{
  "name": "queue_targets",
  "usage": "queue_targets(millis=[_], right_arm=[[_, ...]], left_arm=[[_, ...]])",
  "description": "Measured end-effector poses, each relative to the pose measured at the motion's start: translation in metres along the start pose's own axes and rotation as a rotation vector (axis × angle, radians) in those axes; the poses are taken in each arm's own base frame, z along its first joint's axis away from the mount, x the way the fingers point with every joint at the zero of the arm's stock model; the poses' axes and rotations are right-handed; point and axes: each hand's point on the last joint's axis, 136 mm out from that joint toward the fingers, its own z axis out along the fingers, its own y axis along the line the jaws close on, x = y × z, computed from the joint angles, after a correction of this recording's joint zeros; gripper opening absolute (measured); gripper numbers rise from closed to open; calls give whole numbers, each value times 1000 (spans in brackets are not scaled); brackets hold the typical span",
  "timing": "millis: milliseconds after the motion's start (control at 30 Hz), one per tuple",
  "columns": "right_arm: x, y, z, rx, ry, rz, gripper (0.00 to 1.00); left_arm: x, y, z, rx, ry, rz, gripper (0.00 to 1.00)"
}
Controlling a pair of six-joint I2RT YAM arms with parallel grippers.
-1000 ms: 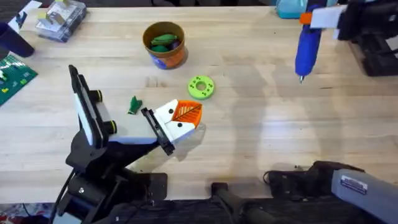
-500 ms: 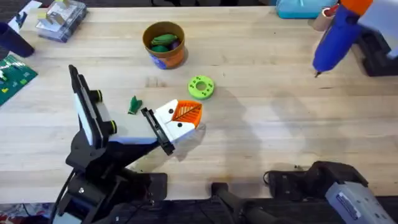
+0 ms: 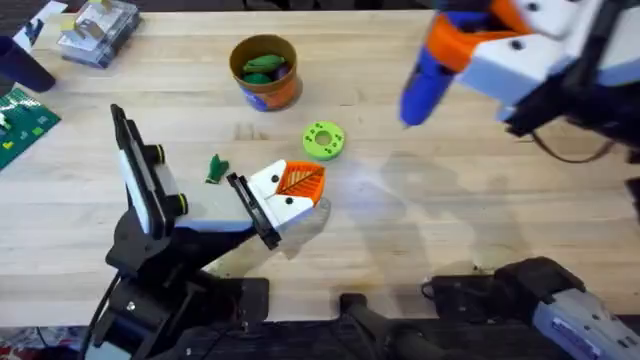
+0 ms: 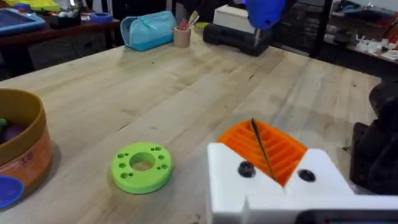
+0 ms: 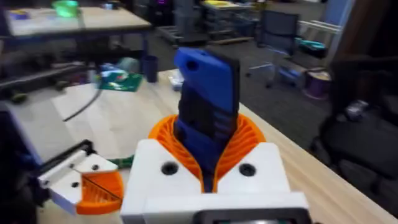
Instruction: Pick up the gripper from the table and insert it into the empty holder that is missing its gripper. Then pick up a screw, insert it into the mounting hole, and use the screwdriver to tighten it. Finally, clean up the table by picking up the vegetable and placing it into the bucket.
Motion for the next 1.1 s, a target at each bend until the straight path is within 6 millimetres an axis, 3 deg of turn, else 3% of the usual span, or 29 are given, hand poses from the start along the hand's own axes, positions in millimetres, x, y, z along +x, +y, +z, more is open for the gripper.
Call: queue_targets(millis=[233, 400, 700, 1100], right_arm=[[-8, 53, 52, -196, -94, 14, 54], [-20, 84, 76, -274, -190, 12, 54], [-31, 118, 85, -348, -255, 59, 54], [-12, 143, 100, -403, -200, 118, 55]], left_arm=[[0, 0, 0, 0, 0, 0, 16], [0, 0, 0, 0, 0, 0, 16], [0, 0, 0, 0, 0, 0, 16], [0, 0, 0, 0, 0, 0, 16]])
